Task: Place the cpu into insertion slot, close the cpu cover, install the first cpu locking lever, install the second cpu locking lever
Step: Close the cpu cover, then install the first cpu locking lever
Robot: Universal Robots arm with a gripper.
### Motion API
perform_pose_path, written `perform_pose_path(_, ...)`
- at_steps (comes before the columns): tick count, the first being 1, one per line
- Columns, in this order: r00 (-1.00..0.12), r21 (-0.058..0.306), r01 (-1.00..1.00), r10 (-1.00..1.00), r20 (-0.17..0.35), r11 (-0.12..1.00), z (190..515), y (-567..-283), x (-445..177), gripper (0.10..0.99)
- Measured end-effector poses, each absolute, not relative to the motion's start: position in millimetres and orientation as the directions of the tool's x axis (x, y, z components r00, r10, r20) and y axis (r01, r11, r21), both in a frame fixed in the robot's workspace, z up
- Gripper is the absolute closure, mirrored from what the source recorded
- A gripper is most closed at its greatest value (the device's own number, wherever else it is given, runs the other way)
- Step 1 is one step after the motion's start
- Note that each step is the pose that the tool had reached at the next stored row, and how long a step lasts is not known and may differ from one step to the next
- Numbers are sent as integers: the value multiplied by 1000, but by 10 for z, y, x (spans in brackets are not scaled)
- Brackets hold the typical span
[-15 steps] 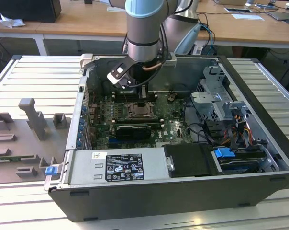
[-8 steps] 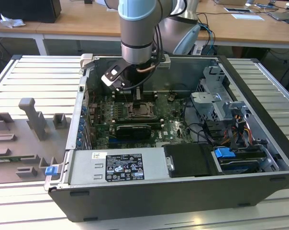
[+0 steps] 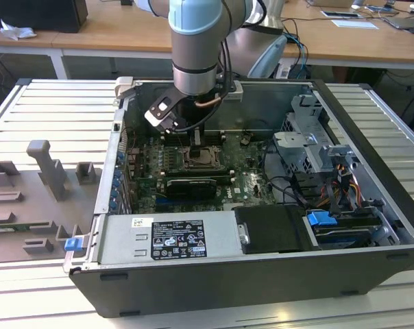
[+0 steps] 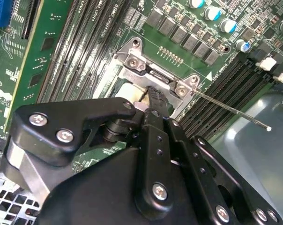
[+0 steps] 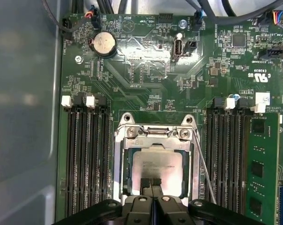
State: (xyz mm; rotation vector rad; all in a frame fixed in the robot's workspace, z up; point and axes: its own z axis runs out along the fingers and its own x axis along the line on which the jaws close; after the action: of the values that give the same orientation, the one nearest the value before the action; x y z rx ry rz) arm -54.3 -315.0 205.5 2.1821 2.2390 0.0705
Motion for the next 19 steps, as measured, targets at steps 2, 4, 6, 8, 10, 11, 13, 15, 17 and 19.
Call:
perform_pose_path(2, -26, 42, 999, 999, 21, 25, 2131, -3150, -543, 980)
perform_pose_path(4, -26, 42, 999, 999, 22, 25, 2137, -3149, -520, 980)
perform_pose_path(6, -26, 42, 999, 999, 22, 25, 2138, -3150, -471, 980)
perform_pose_path(8, -26, 42, 999, 999, 22, 25, 2138, -3150, -431, 980)
perform_pose_path(10, -26, 42, 999, 999, 22, 25, 2138, -3150, -411, 980)
perform_pose_path(11, -26, 42, 999, 999, 22, 25, 2138, -3150, -402, 980)
perform_pose_path(13, -26, 42, 999, 999, 22, 25, 2138, -3150, -397, 980)
perform_pose_path(15, -26, 42, 999, 999, 22, 25, 2140, -3149, -395, 980)
perform_pose_path(17, -26, 42, 999, 999, 22, 25, 2156, -3149, -395, 980)
perform_pose_path(19, -26, 42, 999, 999, 22, 25, 2159, -3149, -395, 980)
